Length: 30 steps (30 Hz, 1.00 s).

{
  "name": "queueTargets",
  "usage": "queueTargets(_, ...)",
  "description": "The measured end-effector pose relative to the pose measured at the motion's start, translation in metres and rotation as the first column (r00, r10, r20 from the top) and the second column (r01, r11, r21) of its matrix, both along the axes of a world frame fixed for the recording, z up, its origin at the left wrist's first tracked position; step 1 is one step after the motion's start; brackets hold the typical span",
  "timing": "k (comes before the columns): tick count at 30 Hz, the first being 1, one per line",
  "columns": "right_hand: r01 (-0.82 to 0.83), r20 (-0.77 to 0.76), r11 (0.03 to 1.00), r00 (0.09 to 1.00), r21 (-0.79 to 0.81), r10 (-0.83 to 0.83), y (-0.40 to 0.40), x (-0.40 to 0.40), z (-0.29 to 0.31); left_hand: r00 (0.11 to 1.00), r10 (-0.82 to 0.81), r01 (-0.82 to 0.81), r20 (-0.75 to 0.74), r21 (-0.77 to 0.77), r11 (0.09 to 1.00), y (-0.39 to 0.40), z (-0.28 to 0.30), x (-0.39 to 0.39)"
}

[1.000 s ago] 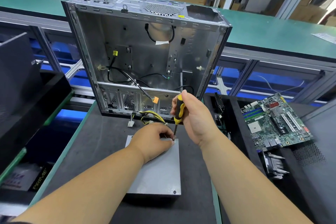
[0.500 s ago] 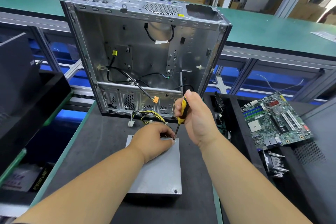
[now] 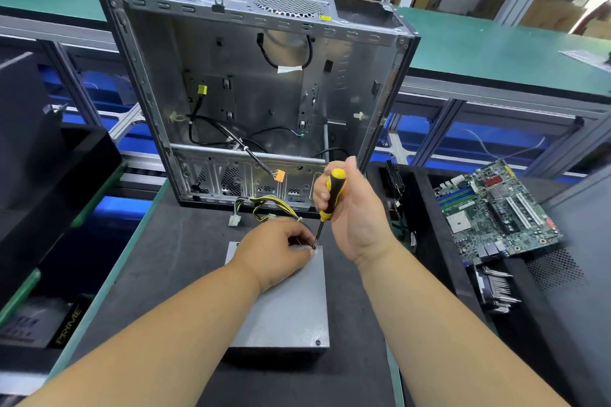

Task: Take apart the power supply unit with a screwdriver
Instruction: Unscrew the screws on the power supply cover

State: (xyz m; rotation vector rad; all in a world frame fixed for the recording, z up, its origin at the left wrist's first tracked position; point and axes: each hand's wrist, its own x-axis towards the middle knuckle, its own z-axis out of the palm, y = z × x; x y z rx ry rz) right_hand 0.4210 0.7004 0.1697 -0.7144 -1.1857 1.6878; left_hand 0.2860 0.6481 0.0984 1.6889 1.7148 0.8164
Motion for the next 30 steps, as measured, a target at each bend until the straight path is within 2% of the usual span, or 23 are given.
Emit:
queueTargets(3,0.012,0.091,0.999,0.996,0.046,-0.016,-0.002,0.001,0.0,1.0,0.002,-0.002,0.003,-0.003,1.0,0.0,0.0,0.0)
queueTargets(8,0.0,0.108,1.0,0.994,0.002,0.0,-0.002,0.005,0.007,1.0,0.005,-0.005,-0.015,-0.008,1.0,0.0,0.0,0.0)
queueTargets(16,0.024,-0.023,0.995,0.999,-0.092,-0.026,-0.006,0.004,0.005,1.0,0.023,-0.023,-0.019,-0.032,0.999,0.0,0.003,0.003)
queueTargets(22,0.079,0.089,0.997,0.993,-0.011,-0.078,-0.007,0.01,0.002,0.998,0.061,-0.061,-0.007,-0.045,0.997,0.001,0.002,0.005)
queueTargets(26,0.01,0.037,1.0,0.999,-0.007,-0.009,-0.007,0.011,0.011,0.997,0.07,-0.071,-0.03,-0.047,0.996,0.0,0.001,0.006)
queueTargets(30,0.019,-0.006,1.0,1.0,-0.022,-0.019,-0.006,0.005,0.012,0.996,0.069,-0.071,-0.05,-0.046,0.996,-0.001,0.003,0.007)
